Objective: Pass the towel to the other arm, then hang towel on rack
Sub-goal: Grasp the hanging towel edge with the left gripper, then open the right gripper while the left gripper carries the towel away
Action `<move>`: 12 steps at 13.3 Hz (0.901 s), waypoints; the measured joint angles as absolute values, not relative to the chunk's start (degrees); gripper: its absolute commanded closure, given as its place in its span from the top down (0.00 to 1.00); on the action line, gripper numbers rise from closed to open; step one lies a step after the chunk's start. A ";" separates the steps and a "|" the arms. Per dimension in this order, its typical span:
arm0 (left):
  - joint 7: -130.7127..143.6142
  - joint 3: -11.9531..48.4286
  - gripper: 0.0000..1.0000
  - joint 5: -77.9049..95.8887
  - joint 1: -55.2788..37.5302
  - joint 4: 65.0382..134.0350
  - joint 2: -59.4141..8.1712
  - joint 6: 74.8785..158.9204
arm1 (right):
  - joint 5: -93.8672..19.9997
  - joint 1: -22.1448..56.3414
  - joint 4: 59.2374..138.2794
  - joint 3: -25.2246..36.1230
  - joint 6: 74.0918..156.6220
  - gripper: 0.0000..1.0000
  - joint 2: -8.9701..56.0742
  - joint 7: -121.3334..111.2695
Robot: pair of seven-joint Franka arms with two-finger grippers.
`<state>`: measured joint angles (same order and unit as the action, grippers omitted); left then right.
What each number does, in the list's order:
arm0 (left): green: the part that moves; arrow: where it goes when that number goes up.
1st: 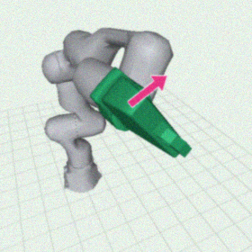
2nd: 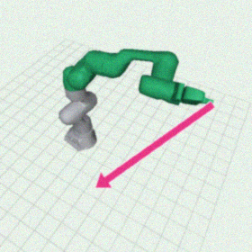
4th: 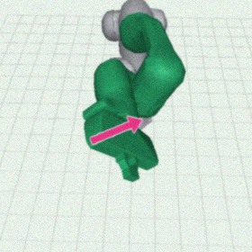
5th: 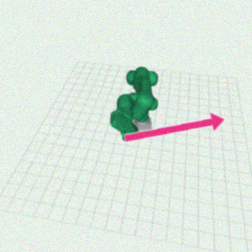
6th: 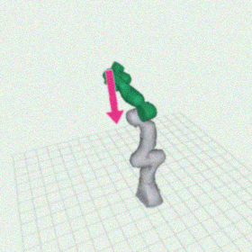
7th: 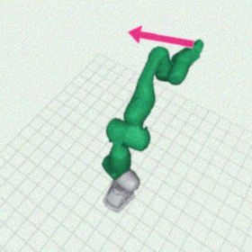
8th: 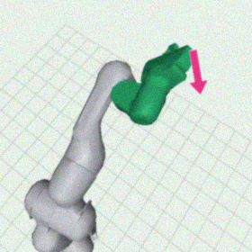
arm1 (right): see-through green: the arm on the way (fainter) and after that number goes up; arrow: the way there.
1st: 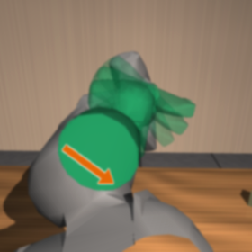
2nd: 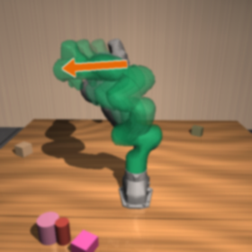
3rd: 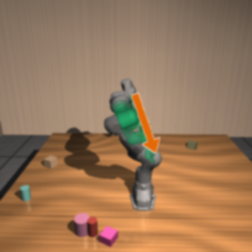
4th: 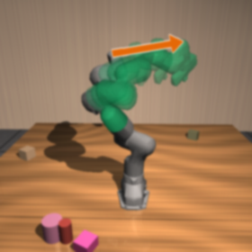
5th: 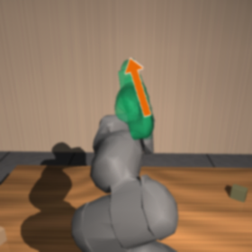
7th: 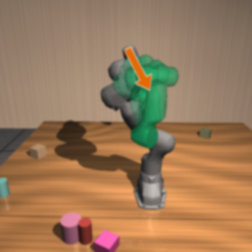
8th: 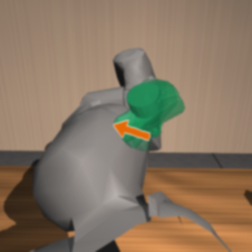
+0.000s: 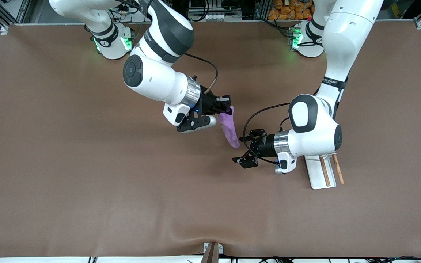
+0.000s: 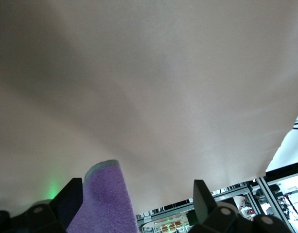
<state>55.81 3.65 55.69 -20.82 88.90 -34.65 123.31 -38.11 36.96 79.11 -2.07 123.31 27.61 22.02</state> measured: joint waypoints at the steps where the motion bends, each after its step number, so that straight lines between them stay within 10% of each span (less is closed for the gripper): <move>1: 56.70 3.65 0.96 55.61 -20.90 88.90 -34.65 122.91 | -38.11 36.96 79.11 -2.07 123.31 0.00 27.61 22.02; 6: 58.81 3.63 0.02 55.54 -21.68 89.11 -34.79 122.17 | -38.11 36.96 79.11 -2.07 123.31 0.00 27.61 22.02; 12: 58.82 3.19 0.00 52.51 -20.90 88.74 -34.83 120.59 | -38.11 36.97 79.15 -2.06 123.33 0.00 27.63 22.02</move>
